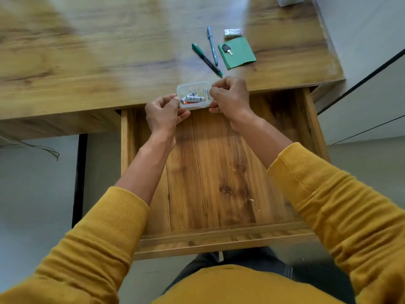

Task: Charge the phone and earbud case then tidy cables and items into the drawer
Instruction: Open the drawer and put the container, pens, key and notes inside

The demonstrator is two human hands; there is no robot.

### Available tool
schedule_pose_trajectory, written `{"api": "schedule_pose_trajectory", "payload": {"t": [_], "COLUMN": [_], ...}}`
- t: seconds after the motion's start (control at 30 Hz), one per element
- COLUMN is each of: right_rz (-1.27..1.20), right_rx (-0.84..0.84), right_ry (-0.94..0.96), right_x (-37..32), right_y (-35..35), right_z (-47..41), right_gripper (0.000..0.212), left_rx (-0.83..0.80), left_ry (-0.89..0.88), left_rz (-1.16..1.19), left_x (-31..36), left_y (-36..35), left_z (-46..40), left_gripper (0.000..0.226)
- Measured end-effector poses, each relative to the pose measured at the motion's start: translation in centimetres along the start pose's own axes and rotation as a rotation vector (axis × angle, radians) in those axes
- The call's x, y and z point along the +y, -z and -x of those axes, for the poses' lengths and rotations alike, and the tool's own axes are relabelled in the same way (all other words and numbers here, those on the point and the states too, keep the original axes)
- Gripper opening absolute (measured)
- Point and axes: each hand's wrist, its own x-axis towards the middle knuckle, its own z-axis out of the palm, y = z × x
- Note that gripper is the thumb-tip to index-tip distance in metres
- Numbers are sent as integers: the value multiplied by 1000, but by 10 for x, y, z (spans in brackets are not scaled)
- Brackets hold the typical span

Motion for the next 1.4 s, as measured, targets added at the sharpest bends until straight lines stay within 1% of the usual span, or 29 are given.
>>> {"api": "schedule_pose_trajectory", "payload": {"t": [0.17,0.37,0.63,0.8,0.97,1.1,1.2,1.27,1.3,1.37,1.4], "right_rz": [37,111,214,254,264,259,248,249,267,329,354], "right_rx": [6,21,-18,-58,-110,-118,-121,-131,-130,-88,-58], "right_ry": [-11,-46,-140,-197,-234,-253,-265,-306,-304,-231,-179], "right_x": [26,56,92,103,107,110,108,106,105,100,96], "right_y": [8,16,24,27,27,27,29,33,35,40,41], "right_z": [23,32,20,7,-9,-14,-14,-14,-14,-13,-13], "right_gripper": [9,10,11,18,23,17,18,27,31,28,23], "left_rx": [-68,-85,-161,-159,-117,-104,-91,-87,-84,-58,-50], "left_ry": [-25,-10,156,225,298,302,306,286,241,98,40], "left_rz": [-137,-241,-294,-305,-290,-330,-351,-430,-507,-663,-689], "left_x": [-19,-47,-79,-91,-95,-98,-98,-96,-95,-88,-83], "left_y": [14,14,-3,-17,-27,-32,-35,-34,-32,-28,-27], "left_z": [27,38,25,11,-4,-8,-9,-10,-11,-12,-12], "left_gripper": [16,20,23,30,32,28,28,25,24,23,23]}}
